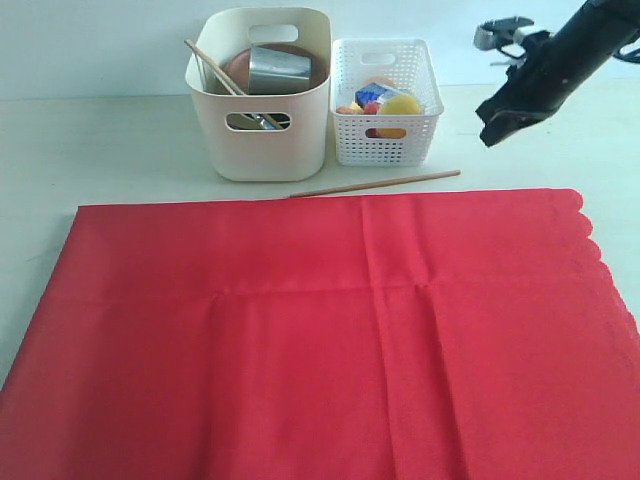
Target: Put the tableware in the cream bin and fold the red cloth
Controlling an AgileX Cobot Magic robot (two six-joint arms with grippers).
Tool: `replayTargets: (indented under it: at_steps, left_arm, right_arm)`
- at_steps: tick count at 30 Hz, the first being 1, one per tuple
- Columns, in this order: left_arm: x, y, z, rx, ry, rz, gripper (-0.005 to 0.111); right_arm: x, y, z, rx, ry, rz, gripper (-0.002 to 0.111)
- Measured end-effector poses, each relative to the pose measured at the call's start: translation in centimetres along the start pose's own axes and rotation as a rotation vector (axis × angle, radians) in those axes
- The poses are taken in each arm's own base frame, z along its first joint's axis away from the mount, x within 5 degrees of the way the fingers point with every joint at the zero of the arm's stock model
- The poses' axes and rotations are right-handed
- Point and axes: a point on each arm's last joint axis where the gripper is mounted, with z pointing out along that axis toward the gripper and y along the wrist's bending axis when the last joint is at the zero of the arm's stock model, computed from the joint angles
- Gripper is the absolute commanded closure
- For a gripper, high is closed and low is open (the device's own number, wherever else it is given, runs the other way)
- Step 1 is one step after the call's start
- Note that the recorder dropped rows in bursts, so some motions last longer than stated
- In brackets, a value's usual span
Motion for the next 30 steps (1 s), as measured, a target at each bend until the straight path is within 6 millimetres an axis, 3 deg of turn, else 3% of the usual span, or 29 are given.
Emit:
replayTargets:
  at_steps: [4, 6, 9, 13, 15, 22, 25, 30]
  left_arm:
    - [0.0, 0.0, 0.0, 0.0, 0.0, 0.0, 0.105]
    - [0.0, 0.0, 0.0, 0.0, 0.0, 0.0, 0.105]
    - [0.0, 0.0, 0.0, 0.0, 0.0, 0.0, 0.105]
    - [0.0, 0.0, 0.0, 0.0, 0.0, 0.0, 0.105]
    - [0.0, 0.0, 0.0, 0.0, 0.0, 0.0, 0.105]
    - [0.0, 0.0, 0.0, 0.0, 0.0, 0.0, 0.105]
    - [0.0, 0.0, 0.0, 0.0, 0.0, 0.0, 0.105]
    - [0.0, 0.0, 0.0, 0.0, 0.0, 0.0, 0.105]
  right_arm:
    - [-1.3, 1.8, -2.7, -0.06, -0.076, -0.071, 0.108]
    - [-1.7, 2.9, -2.8, -0.11, -0.091, -0.121, 0.108]
    - [-2.1, 4.4, -1.0, -0.162, -0.067, -0.189, 0.105]
    - [-2.2, 5.9, 1.7, -0.127, 0.029, -0.265, 0.072]
    - [-2.4, 6.7, 2.0, -0.119, 0.048, -0.292, 0.056]
    - [-3.4, 9.6, 4.1, -0.124, 0.053, -0.352, 0.053]
    - [-3.0, 9.6, 5.3, -0.134, 0.074, -0.349, 0.053]
    - [-3.0, 9.5, 5.6, -0.131, 0.071, -0.347, 0.053]
